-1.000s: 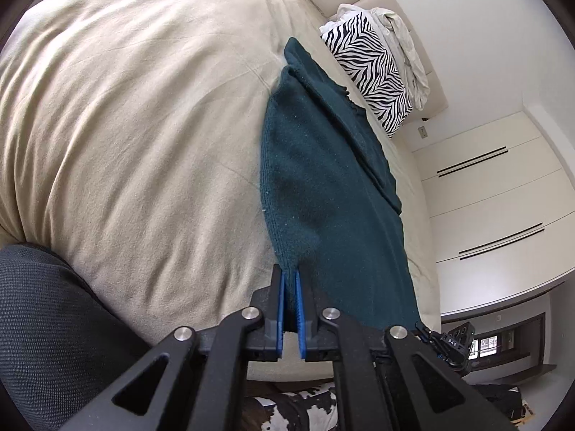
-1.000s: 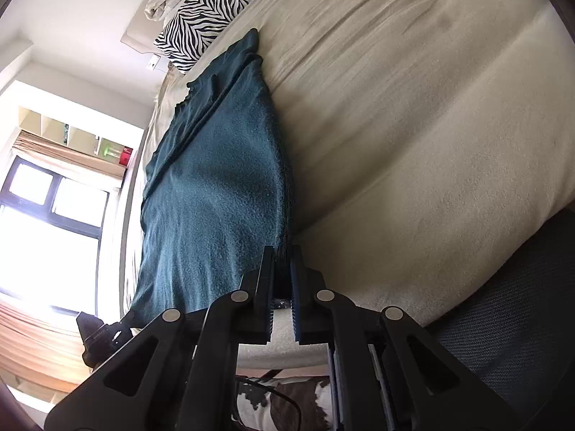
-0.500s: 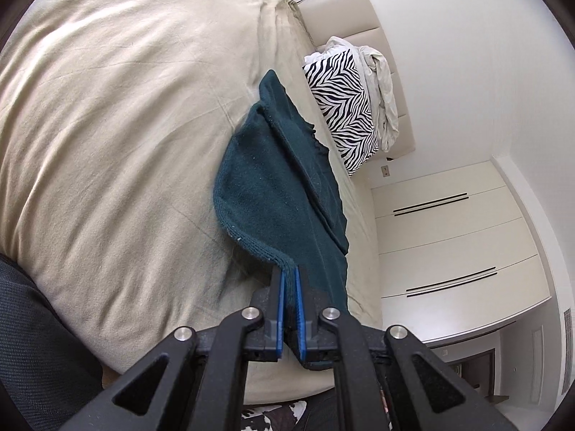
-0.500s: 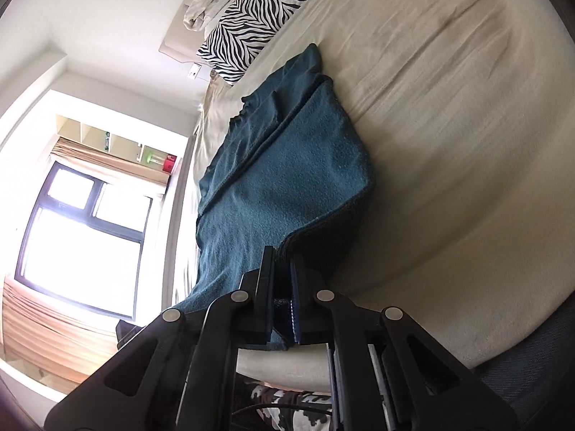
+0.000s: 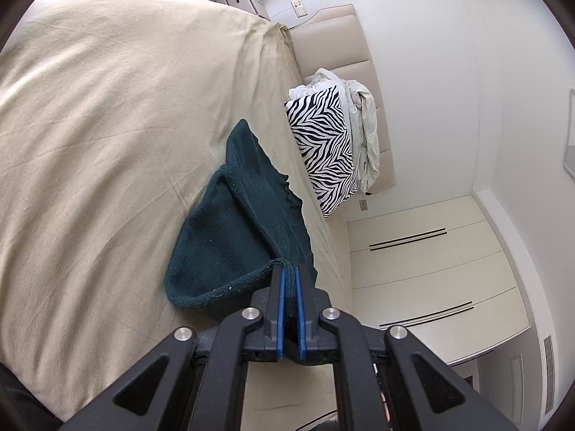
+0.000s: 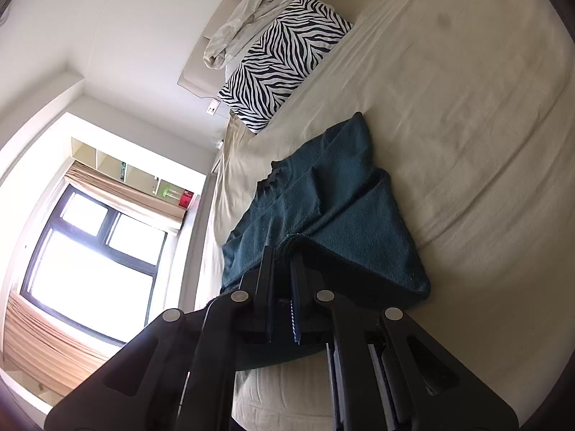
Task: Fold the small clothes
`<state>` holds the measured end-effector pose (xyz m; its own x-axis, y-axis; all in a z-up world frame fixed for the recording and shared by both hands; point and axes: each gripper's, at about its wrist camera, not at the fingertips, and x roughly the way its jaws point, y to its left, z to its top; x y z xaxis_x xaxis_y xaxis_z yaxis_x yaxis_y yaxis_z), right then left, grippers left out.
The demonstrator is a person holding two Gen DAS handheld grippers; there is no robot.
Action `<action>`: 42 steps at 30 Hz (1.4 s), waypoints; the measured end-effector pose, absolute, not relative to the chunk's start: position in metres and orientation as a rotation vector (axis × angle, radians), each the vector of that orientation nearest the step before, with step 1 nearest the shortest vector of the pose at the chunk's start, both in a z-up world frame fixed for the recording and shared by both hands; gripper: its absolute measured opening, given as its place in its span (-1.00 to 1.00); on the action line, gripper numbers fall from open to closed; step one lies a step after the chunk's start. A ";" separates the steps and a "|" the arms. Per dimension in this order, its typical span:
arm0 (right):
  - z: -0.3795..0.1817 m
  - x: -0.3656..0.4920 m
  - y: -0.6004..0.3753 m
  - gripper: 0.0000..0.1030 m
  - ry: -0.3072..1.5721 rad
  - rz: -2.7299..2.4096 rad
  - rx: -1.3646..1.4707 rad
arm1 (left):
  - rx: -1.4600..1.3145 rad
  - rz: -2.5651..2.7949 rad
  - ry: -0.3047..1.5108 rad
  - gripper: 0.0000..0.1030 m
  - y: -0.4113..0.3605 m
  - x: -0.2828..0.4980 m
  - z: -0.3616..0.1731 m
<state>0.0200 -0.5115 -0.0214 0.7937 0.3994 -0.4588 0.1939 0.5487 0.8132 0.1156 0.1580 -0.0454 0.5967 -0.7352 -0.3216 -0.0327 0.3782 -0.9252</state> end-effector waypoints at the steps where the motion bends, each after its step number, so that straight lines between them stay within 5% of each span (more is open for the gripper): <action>1: -0.019 0.030 -0.514 -0.88 0.661 0.132 0.997 | -1.103 -0.522 0.831 -0.88 0.156 0.125 -0.043; 10: -0.024 0.136 -0.530 -0.88 0.648 0.091 0.964 | -1.074 -0.512 0.837 -0.88 0.130 0.236 -0.039; 24: -0.111 0.282 -0.572 -0.87 0.725 -0.071 0.993 | -0.958 -0.377 0.937 -0.86 0.086 0.389 -0.092; 25: -0.117 0.290 -0.573 -0.87 0.734 -0.081 0.989 | -0.953 -0.359 0.943 -0.83 0.085 0.395 -0.098; 26: -0.123 0.299 -0.575 -0.86 0.749 -0.093 0.979 | -0.948 -0.346 0.947 -0.61 0.085 0.398 -0.103; 27: -0.131 0.307 -0.575 -0.85 0.780 -0.106 0.964 | -0.951 -0.340 0.951 -0.11 0.086 0.400 -0.108; 30: -0.148 0.320 -0.575 -0.79 0.840 -0.117 0.965 | -0.986 -0.350 0.907 0.39 0.093 0.390 -0.110; 34: -0.144 0.303 -0.576 -0.39 0.796 -0.125 0.933 | -0.935 -0.352 0.907 0.40 0.098 0.367 -0.105; 35: -0.141 0.298 -0.578 -0.06 0.796 -0.145 0.925 | -0.929 -0.362 0.904 0.40 0.100 0.359 -0.104; 36: -0.139 0.292 -0.581 0.02 0.785 -0.163 0.928 | -0.922 -0.365 0.902 0.40 0.101 0.351 -0.103; 42: -0.120 0.236 -0.580 -0.03 0.783 -0.175 0.857 | -0.857 -0.359 0.883 0.40 0.105 0.299 -0.105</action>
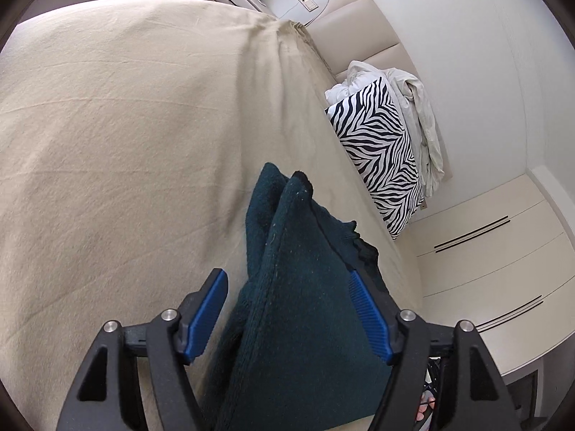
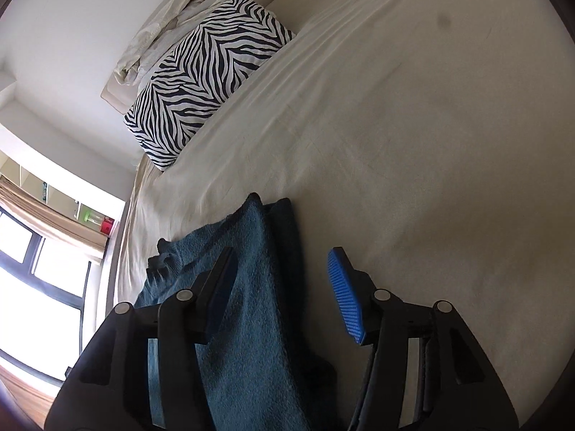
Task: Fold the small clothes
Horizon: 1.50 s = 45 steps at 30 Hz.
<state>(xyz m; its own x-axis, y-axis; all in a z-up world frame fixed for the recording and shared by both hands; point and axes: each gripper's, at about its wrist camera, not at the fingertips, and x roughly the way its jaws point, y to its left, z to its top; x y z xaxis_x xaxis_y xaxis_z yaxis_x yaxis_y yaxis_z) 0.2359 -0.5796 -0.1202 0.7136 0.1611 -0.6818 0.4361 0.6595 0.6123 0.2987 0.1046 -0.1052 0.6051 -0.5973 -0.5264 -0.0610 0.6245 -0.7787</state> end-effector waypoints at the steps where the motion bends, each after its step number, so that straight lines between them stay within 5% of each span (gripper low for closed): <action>1: -0.118 0.228 -0.573 -0.03 0.802 -0.162 0.818 | -0.847 -0.358 0.883 0.40 0.104 0.292 -0.107; 13: -0.122 0.167 -0.503 -0.46 0.929 -0.096 0.537 | -0.631 -0.314 0.872 0.21 0.084 0.249 -0.108; 18: -0.122 0.157 -0.502 -0.70 0.923 -0.112 0.522 | -0.564 -0.258 0.891 -0.32 0.081 0.250 -0.119; 24: -0.120 0.151 -0.508 -0.89 0.912 -0.142 0.510 | -0.487 -0.218 0.909 -0.61 0.079 0.250 -0.123; 45: -0.141 0.136 -0.518 -0.90 0.919 -0.168 0.560 | -0.493 -0.230 0.886 -0.68 0.085 0.243 -0.133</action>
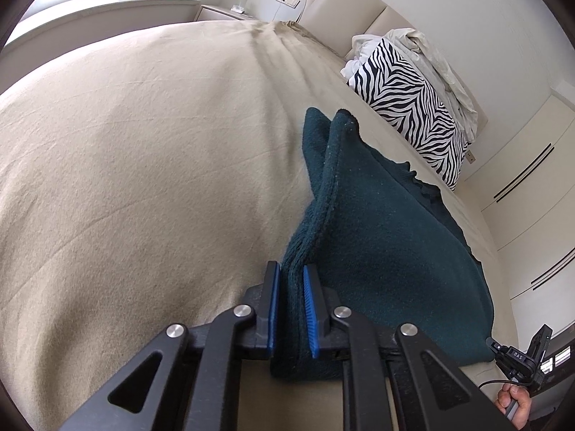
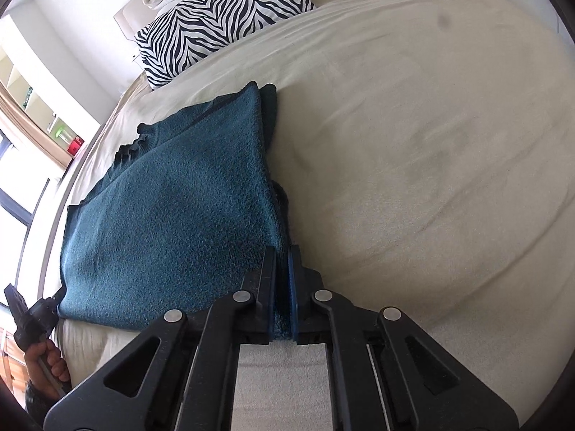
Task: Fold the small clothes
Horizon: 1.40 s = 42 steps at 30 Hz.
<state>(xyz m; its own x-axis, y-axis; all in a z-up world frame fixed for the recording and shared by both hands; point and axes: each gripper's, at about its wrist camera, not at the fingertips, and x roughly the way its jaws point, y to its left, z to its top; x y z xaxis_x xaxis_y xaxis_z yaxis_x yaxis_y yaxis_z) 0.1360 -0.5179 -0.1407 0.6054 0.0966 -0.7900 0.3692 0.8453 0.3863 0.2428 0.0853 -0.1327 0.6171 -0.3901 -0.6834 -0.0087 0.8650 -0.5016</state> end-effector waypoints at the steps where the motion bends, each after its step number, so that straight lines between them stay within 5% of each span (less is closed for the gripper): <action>1: -0.143 0.136 -0.520 -0.90 0.910 -0.163 0.578 | -0.493 -0.230 0.886 -0.68 0.085 0.242 -0.132; 7: -0.144 0.130 -0.523 -0.74 0.883 -0.135 0.607 | -0.501 -0.231 0.888 -0.69 0.087 0.241 -0.131; 14: -0.104 0.113 -0.523 -0.09 0.825 -0.208 0.602 | -0.484 -0.178 0.882 -0.64 0.087 0.232 -0.109; 24: -0.060 0.188 -0.474 -0.09 0.768 0.055 0.616 | -0.179 -0.224 0.654 -0.27 0.006 0.263 -0.020; 30: -0.088 0.273 -0.415 -0.09 0.826 0.220 0.760 | -0.023 -0.206 0.724 -0.27 -0.047 0.339 -0.045; 36: -0.123 0.328 -0.382 -0.09 0.883 0.257 0.787 | -0.111 -0.171 0.845 -0.24 -0.010 0.362 -0.111; 42: -0.166 0.320 -0.457 -0.40 0.765 0.212 1.051 | -0.029 -0.140 0.824 -0.23 -0.016 0.346 -0.111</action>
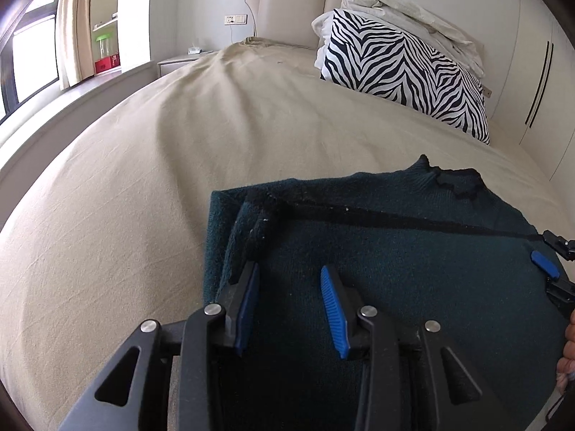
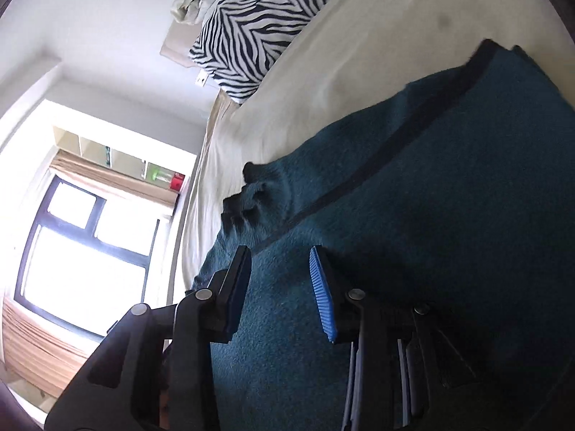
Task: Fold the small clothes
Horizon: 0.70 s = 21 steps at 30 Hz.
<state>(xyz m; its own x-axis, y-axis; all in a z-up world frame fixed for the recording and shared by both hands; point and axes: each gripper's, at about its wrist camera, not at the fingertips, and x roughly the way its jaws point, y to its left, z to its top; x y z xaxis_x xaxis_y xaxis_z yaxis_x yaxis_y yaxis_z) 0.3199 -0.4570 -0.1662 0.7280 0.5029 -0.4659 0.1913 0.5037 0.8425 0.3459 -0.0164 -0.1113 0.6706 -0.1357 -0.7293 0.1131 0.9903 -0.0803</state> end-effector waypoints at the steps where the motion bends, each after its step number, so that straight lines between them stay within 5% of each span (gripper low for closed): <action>1: -0.170 0.314 -0.471 -0.40 0.731 0.208 1.099 | -0.011 -0.131 0.820 -0.23 -0.019 0.345 -0.111; 5: -0.169 0.288 -0.514 -0.48 0.665 0.084 1.135 | -0.016 -0.136 0.814 -0.23 -0.017 0.343 -0.112; 11: -0.139 0.248 -0.526 -0.34 0.630 -0.127 1.114 | -0.018 -0.136 0.805 -0.23 -0.017 0.342 -0.114; 21: -0.100 0.252 -0.281 -0.34 0.892 0.542 0.753 | -0.018 -0.137 0.799 -0.23 -0.017 0.342 -0.114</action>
<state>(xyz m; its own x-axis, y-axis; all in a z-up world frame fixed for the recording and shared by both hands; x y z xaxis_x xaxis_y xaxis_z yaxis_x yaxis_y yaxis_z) 0.2517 -0.2809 -0.1000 0.5264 0.6964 -0.4878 -0.1123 0.6256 0.7720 0.3417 -0.0175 -0.1142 0.6894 -0.1289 -0.7128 0.1154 0.9910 -0.0676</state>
